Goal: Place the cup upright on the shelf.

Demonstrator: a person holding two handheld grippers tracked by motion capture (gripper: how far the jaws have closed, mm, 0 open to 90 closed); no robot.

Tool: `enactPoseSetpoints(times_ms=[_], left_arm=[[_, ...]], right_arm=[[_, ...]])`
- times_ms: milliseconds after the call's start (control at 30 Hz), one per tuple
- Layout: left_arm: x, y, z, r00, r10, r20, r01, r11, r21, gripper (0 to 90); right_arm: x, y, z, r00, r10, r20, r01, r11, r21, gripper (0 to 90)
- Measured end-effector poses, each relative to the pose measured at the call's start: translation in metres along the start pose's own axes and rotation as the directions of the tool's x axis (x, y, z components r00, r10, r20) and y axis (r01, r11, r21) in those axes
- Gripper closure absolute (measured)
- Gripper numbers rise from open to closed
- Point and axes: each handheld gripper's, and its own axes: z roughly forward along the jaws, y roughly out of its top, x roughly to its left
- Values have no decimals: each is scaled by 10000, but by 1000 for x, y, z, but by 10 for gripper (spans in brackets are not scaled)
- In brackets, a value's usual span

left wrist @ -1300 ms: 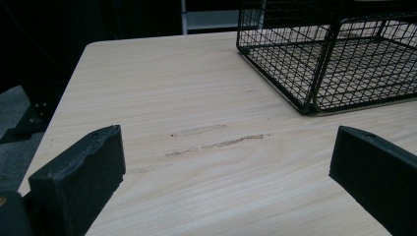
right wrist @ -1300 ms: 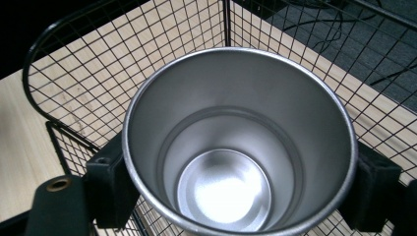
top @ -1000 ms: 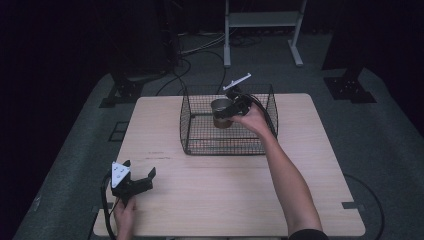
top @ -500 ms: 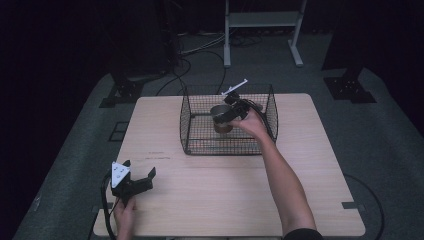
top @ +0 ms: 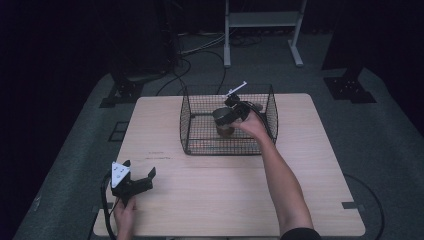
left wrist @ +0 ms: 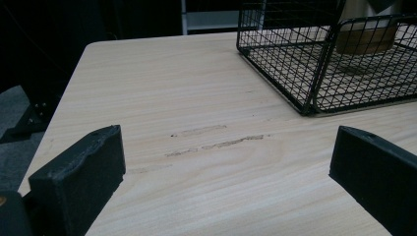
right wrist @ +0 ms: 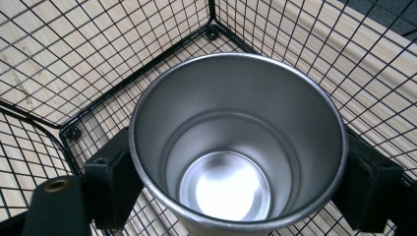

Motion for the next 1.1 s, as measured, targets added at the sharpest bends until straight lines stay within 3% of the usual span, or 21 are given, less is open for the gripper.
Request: enactPoseSetpoints(times_ms=[267, 500, 1100], left_arm=[[0, 0, 0, 10000, 0, 2, 0, 10000, -3, 0], [0, 0, 0, 10000, 10, 2, -10, 10000, -3, 0], [0, 0, 0, 10000, -27, -4, 27, 10000, -21, 0]], right_arm=[[-3, -2, 5, 9999, 71, 124, -74, 9996, 284, 165], [3, -2, 15, 10000, -73, 2, 73, 9991, 408, 159], [6, -1, 9, 9990, -391, 207, 378, 9974, 622, 125]])
